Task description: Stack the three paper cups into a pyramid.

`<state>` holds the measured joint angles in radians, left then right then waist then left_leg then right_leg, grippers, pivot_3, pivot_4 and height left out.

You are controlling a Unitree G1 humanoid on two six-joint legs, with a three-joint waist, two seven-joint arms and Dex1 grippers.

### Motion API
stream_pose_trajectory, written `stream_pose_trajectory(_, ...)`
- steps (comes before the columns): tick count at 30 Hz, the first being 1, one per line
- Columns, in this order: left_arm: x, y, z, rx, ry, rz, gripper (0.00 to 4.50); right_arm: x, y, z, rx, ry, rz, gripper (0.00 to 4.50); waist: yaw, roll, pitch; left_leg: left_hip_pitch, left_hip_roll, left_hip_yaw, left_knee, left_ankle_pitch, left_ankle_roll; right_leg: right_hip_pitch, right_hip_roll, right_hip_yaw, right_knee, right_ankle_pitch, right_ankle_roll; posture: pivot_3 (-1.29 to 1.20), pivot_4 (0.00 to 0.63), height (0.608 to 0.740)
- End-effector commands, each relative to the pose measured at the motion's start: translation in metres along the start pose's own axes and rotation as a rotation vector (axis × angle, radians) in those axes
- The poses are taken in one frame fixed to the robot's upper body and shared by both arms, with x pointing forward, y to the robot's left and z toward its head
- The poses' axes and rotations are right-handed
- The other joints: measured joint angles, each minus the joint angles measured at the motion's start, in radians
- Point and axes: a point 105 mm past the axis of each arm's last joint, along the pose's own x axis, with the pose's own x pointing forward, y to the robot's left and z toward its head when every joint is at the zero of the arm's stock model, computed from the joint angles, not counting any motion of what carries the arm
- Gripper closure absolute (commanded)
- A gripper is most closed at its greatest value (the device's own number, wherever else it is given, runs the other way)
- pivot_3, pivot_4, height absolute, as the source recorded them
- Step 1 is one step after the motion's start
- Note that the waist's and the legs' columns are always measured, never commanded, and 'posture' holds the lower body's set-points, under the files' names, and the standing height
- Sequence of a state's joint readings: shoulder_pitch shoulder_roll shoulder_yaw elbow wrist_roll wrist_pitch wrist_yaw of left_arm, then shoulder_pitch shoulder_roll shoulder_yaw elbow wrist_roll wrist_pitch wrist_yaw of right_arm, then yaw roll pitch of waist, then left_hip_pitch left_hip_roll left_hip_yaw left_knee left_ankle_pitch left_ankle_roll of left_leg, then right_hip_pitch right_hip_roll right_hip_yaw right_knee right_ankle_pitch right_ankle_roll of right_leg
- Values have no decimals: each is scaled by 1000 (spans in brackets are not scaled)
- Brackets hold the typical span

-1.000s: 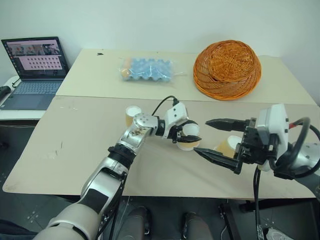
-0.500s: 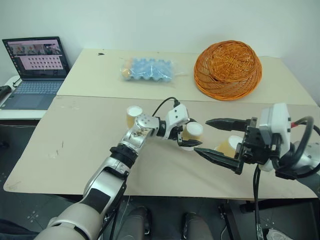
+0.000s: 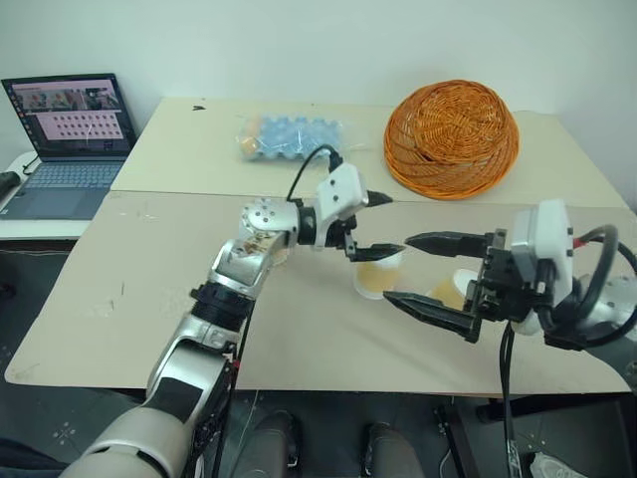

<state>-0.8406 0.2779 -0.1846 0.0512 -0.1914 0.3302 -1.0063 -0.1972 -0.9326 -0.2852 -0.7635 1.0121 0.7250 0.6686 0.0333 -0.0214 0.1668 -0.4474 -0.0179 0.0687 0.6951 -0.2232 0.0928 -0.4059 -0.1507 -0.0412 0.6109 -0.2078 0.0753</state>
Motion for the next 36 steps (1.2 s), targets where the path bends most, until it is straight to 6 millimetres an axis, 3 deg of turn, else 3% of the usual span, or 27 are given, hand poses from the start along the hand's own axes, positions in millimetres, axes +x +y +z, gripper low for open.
stream_pose_trajectory(1, -28, 10, 27, -3, -66, 192, 70, -1, -1, 9, -51, -33, 2, 0, -6, 0, 0, 0, 0, 0, 0, 0, 0, 0, 0, 0, 0, 0, 0, 0, 150, 726)
stream_pose_trajectory(4, -48, 24, 29, -38, -107, 485, 70, -2, -1, 7, -50, -31, 3, 0, -5, 0, 0, 1, 0, -1, 0, 0, -1, 1, 0, 0, 0, 0, 0, 0, 150, 726)
stream_pose_trajectory(6, -62, 30, 20, -90, -101, 678, 70, -2, -2, 7, -50, -31, 4, 0, 1, 0, 0, 1, -1, -2, 1, 0, 0, 2, 0, 0, 0, 0, 1, 0, 150, 726)
stream_pose_trajectory(9, -82, 24, -10, -171, -6, 881, 70, -7, -12, 3, -58, -4, -51, 0, 4, 0, 0, 2, -1, -2, 1, 0, -1, 3, 0, 0, 0, 1, 1, 0, 150, 726)
stream_pose_trajectory(15, -91, 5, -34, -238, 80, 928, 70, -32, -39, -12, -71, 89, -225, 0, 12, 0, 0, 1, -1, -1, 1, 1, -1, 2, 1, 0, 0, 1, 1, 0, 150, 726)
stream_pose_trajectory(22, -113, 13, -49, -228, 133, 979, 70, -50, -43, -22, -50, 111, -286, 0, 9, 0, 0, 2, -1, -1, 1, 1, -2, 2, 1, 0, 1, 1, 1, 0, 150, 726)
stream_pose_trajectory(30, -137, 25, -72, -257, 190, 1026, 70, -49, -42, -22, -58, 107, -287, 0, 6, 0, 0, 2, -1, -1, 1, 1, -2, 1, 1, 0, 0, 1, 1, 0, 150, 726)
stream_pose_trajectory(36, -132, 15, -96, -304, 237, 989, 70, -47, -41, -16, -69, 83, -279, 0, 10, 0, 0, 2, -1, -1, 1, 0, -2, 0, 1, 0, 0, 1, 1, 0, 150, 726)
